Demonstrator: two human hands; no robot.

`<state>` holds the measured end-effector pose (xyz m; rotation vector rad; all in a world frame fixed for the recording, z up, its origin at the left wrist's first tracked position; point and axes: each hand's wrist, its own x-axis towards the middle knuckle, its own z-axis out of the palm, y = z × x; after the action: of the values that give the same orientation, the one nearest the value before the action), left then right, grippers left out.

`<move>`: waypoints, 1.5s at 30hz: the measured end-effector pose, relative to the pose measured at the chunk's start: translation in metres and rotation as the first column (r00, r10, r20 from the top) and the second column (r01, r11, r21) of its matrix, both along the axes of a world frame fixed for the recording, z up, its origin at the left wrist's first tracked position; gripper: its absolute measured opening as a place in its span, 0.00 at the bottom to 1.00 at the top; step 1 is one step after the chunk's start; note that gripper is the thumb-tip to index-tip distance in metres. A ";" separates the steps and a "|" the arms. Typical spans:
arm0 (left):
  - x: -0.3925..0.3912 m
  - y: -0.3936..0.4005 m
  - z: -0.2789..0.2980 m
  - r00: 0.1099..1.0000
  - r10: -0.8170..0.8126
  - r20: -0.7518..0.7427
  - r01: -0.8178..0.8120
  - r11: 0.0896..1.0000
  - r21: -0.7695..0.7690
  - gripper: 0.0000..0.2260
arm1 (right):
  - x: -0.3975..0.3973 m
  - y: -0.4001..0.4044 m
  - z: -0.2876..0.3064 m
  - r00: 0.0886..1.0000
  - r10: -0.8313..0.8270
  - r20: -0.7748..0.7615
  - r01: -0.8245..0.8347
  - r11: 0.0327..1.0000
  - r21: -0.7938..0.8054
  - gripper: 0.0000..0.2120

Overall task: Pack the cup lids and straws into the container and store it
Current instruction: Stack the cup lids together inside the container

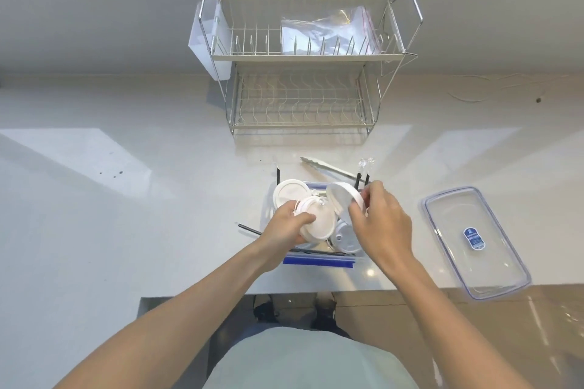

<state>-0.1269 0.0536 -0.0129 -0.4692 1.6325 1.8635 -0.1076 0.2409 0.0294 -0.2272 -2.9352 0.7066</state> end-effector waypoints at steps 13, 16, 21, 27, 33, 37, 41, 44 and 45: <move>-0.004 0.003 0.012 0.995 0.046 0.092 -0.073 0.944 0.322 0.17 | 0.048 -0.024 -0.033 0.955 0.290 -0.052 -0.294 0.920 -0.260 0.09; -0.004 0.004 0.013 0.993 0.067 0.094 -0.094 0.941 0.324 0.15 | 0.050 -0.027 -0.033 0.992 0.103 -0.069 -0.122 0.905 -0.408 0.12; -0.005 0.002 0.015 0.992 0.075 0.105 -0.110 0.916 0.385 0.15 | 0.034 -0.028 -0.026 0.916 -0.169 0.363 0.389 0.596 -0.703 0.22; -0.008 0.001 0.014 0.995 0.021 0.098 -0.054 0.935 0.350 0.15 | 0.022 -0.016 -0.026 0.935 -0.159 0.318 0.346 0.615 -0.708 0.08; -0.013 0.007 0.016 0.999 -0.013 0.041 0.000 0.958 0.288 0.15 | 0.012 -0.012 -0.022 0.947 -0.146 0.285 0.302 0.700 -0.647 0.13; -0.013 0.007 0.017 0.998 -0.056 0.037 0.044 0.964 0.264 0.09 | 0.008 -0.004 -0.021 0.957 -0.176 0.231 0.284 0.725 -0.627 0.05; -0.010 0.012 0.016 0.997 -0.044 0.056 0.027 0.959 0.283 0.12 | 0.001 0.002 -0.019 0.952 -0.201 0.230 0.302 0.732 -0.611 0.03; -0.008 0.014 0.014 0.996 0.015 0.085 -0.037 0.964 0.264 0.11 | -0.003 0.006 -0.018 0.937 -0.248 0.247 0.350 0.692 -0.632 0.06; -0.008 0.014 0.014 0.996 0.031 0.084 -0.052 0.964 0.259 0.11 | -0.004 0.008 -0.018 0.933 -0.257 0.254 0.361 0.678 -0.641 0.06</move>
<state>-0.1351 0.0679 0.0012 -0.4599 1.3095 2.0287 -0.1113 0.2489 0.0115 -0.8489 -2.4913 1.7338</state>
